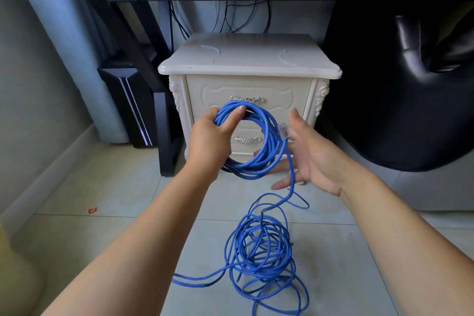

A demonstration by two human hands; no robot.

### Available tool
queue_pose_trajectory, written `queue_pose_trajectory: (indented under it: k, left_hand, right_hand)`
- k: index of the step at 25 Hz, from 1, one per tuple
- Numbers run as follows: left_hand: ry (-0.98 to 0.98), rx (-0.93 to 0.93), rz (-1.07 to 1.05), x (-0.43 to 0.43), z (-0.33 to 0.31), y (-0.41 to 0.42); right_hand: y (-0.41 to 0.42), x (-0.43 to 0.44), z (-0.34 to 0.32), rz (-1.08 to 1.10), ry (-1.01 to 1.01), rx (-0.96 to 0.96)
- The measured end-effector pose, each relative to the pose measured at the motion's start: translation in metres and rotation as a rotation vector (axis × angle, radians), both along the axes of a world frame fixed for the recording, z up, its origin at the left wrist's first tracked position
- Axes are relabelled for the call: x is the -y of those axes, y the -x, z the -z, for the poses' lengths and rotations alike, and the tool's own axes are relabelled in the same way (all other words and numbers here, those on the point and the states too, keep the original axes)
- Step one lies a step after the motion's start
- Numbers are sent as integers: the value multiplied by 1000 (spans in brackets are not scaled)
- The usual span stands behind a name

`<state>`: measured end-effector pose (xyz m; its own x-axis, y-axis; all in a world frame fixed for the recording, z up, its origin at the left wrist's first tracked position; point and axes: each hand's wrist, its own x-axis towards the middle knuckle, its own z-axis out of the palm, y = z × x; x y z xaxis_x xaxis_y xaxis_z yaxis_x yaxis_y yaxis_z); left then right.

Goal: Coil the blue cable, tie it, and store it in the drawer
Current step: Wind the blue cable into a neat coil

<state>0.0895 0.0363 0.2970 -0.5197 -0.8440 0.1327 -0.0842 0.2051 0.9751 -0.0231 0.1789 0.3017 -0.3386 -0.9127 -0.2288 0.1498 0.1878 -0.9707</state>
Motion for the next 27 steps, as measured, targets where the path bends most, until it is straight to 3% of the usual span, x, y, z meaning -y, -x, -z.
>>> queue_pose_trajectory:
  k: [2, 4, 9, 13, 18, 20, 24, 27]
  left_hand:
    - [-96, -25, -56, 3, -2, -2]
    - [-156, -60, -99, -1, -4, -1]
    - [-183, -122, -131, -28, 1, 7]
    - [-244, -173, 41, -37, 4, 3]
    - [-215, -5, 342, -21, 4, -14]
    - [-57, 57, 392, -13, 2, -19]
    - [496, 278, 387, -19, -1, -18]
    - [548, 370, 341, -22, 1, -12]
  right_hand:
    - [-3, -3, 4, -118, 23, 47]
    - [-13, 0, 8, -85, 10, 57]
    - [-36, 21, 20, 326, 67, 28]
    - [-21, 23, 30, 513, 41, -114]
    - [-12, 17, 21, 558, -33, -312]
    - [-8, 14, 19, 509, -121, -514]
    - [-17, 17, 21, 353, -223, -910]
    - [-21, 18, 21, 336, -258, -998]
